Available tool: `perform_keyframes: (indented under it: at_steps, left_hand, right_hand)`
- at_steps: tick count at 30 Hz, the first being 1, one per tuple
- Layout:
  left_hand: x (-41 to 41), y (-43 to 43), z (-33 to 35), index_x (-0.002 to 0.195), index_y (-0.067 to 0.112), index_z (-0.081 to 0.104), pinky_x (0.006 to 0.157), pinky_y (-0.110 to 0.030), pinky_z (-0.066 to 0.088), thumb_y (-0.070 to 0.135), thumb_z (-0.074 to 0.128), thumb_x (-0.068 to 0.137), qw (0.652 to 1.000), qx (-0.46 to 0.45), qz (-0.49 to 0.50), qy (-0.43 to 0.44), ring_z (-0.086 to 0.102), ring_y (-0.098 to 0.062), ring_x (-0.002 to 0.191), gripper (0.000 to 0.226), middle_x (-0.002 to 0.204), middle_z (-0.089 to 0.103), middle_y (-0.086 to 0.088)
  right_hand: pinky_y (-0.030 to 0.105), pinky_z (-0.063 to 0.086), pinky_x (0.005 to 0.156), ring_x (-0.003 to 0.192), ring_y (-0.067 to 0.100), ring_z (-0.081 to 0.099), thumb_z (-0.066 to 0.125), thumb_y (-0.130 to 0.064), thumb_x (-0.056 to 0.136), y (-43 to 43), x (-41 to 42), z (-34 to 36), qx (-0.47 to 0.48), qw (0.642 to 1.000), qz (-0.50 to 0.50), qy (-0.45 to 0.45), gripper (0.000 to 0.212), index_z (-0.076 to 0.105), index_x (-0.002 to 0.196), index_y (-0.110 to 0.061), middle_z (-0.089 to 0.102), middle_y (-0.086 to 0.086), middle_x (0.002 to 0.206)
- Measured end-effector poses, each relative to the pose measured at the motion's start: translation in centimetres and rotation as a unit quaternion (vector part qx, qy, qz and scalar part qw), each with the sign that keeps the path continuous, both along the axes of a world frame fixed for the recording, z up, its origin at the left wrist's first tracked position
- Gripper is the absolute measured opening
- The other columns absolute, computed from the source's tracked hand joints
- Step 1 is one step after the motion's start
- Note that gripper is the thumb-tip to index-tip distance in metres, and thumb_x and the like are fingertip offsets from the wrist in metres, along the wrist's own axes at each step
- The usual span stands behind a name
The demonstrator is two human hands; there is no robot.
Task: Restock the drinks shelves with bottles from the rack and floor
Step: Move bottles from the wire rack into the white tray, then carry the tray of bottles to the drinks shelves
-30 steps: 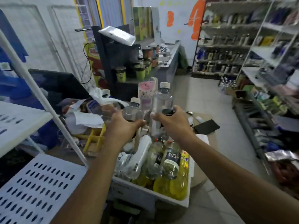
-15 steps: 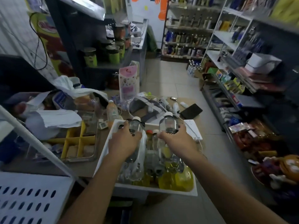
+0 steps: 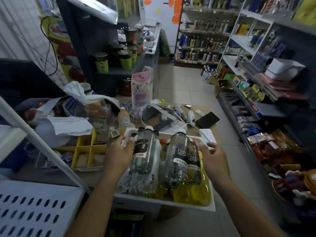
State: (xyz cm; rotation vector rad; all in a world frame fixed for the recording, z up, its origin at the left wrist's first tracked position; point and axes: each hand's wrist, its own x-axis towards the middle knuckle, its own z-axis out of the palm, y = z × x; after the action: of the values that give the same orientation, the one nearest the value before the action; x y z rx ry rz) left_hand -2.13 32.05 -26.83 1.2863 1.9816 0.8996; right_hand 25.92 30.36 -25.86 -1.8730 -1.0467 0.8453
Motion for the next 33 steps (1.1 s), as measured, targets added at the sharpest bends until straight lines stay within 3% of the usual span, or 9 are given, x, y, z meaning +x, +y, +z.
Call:
perform_keyframes:
  at_steps: [2, 6, 9, 12, 15, 19, 24, 28, 33]
  left_hand:
    - [-1.6, 0.1, -0.7, 0.137, 0.017, 0.051, 0.095, -0.046, 0.048, 0.053, 0.044, 0.097, 0.999, -0.019, 0.024, -0.006, 0.056, -0.03, 0.114, 0.054, 0.131, 0.059, -0.01]
    - [-3.4, 1.7, -1.7, 0.134, 0.01, 0.055, 0.1, -0.049, 0.046, 0.056, 0.042, 0.098, 0.991, -0.114, 0.025, -0.068, 0.055, -0.034, 0.117, 0.06, 0.132, 0.059, -0.014]
    - [-4.2, 2.6, -1.1, 0.111, 0.02, 0.068, 0.078, -0.038, 0.054, 0.076, 0.039, 0.087, 0.967, -0.176, -0.003, -0.183, 0.065, -0.025, 0.096, 0.068, 0.118, 0.067, -0.009]
    - [-5.0, 2.5, -1.7, 0.126, 0.024, 0.061, 0.074, -0.033, 0.053, 0.086, 0.046, 0.071, 0.97, -0.173, -0.07, -0.153, 0.063, -0.017, 0.096, 0.084, 0.113, 0.067, 0.004]
    - [-4.6, 2.1, -3.4, 0.12, 0.028, 0.057, 0.063, -0.027, 0.046, 0.086, 0.048, 0.063, 0.974, -0.159, -0.122, -0.106, 0.06, -0.009, 0.088, 0.082, 0.106, 0.065, 0.004]
    - [-4.0, 1.6, -5.8, 0.125, 0.018, 0.048, 0.062, -0.024, 0.046, 0.072, 0.053, 0.073, 0.984, -0.077, -0.077, -0.143, 0.061, -0.006, 0.088, 0.075, 0.111, 0.064, -0.003]
    - [-4.4, 1.8, -6.2, 0.126, 0.02, 0.042, 0.06, -0.023, 0.042, 0.088, 0.051, 0.064, 0.989, -0.074, -0.06, -0.113, 0.056, -0.002, 0.086, 0.092, 0.098, 0.055, 0.012]
    - [-4.3, 1.9, -6.4, 0.121, 0.024, 0.041, 0.059, -0.022, 0.039, 0.093, 0.046, 0.047, 0.992, -0.067, -0.05, -0.097, 0.054, 0.0, 0.082, 0.101, 0.094, 0.054, 0.015]
    - [-3.9, 2.4, -7.0, 0.131, 0.012, 0.046, 0.06, -0.019, 0.038, 0.084, 0.05, 0.049, 0.992, -0.051, -0.043, -0.104, 0.052, 0.004, 0.081, 0.109, 0.098, 0.055, 0.009]
  right_hand:
    - [0.047, 0.053, 0.085, 0.1, 0.023, 0.059, 0.055, -0.05, 0.094, 0.3, 2.5, -1.3, -0.034, 0.998, -0.055, 0.01, 0.042, 0.057, 0.123, -0.02, 0.06, 0.008, 0.119]
    - [0.038, 0.044, 0.078, 0.099, 0.027, 0.052, 0.05, -0.05, 0.098, 0.6, 3.9, -3.2, -0.146, 0.986, -0.032, 0.078, 0.041, 0.058, 0.119, -0.015, 0.058, 0.008, 0.113]
    - [0.04, 0.048, 0.081, 0.095, 0.023, 0.055, 0.049, -0.062, 0.094, 1.0, 3.2, -3.7, -0.179, 0.976, 0.001, 0.123, 0.035, 0.059, 0.096, -0.029, 0.058, -0.002, 0.098]
    - [0.028, 0.048, 0.059, 0.086, 0.018, 0.063, 0.053, -0.065, 0.091, 1.1, 2.8, -4.6, -0.181, 0.973, 0.028, 0.143, 0.038, 0.059, 0.112, -0.034, 0.065, -0.003, 0.099]
    - [0.029, 0.055, 0.054, 0.087, 0.026, 0.071, 0.058, -0.067, 0.085, 1.0, 3.1, -5.7, -0.17, 0.973, 0.022, 0.152, 0.058, 0.059, 0.122, -0.023, 0.072, 0.007, 0.104]
    - [0.032, 0.055, 0.056, 0.082, 0.027, 0.072, 0.063, -0.067, 0.069, 1.2, 3.1, -6.6, -0.147, 0.977, 0.019, 0.153, 0.069, 0.062, 0.117, -0.018, 0.074, 0.009, 0.098]
    - [0.026, 0.053, 0.047, 0.07, 0.016, 0.073, 0.061, -0.073, 0.065, 1.5, 2.5, -6.7, -0.11, 0.984, 0.022, 0.139, 0.066, 0.063, 0.105, -0.02, 0.074, 0.004, 0.09]
    - [0.027, 0.051, 0.053, 0.078, 0.011, 0.068, 0.052, -0.1, 0.046, 0.9, 2.8, -7.0, -0.087, 0.988, 0.084, 0.1, 0.102, 0.061, 0.103, -0.016, 0.069, 0.0, 0.093]
    - [0.049, 0.056, 0.092, 0.107, 0.027, 0.067, 0.07, -0.075, 0.066, 1.1, 3.8, -7.4, -0.099, 0.984, 0.082, 0.127, 0.092, 0.051, 0.131, -0.011, 0.066, 0.009, 0.12]
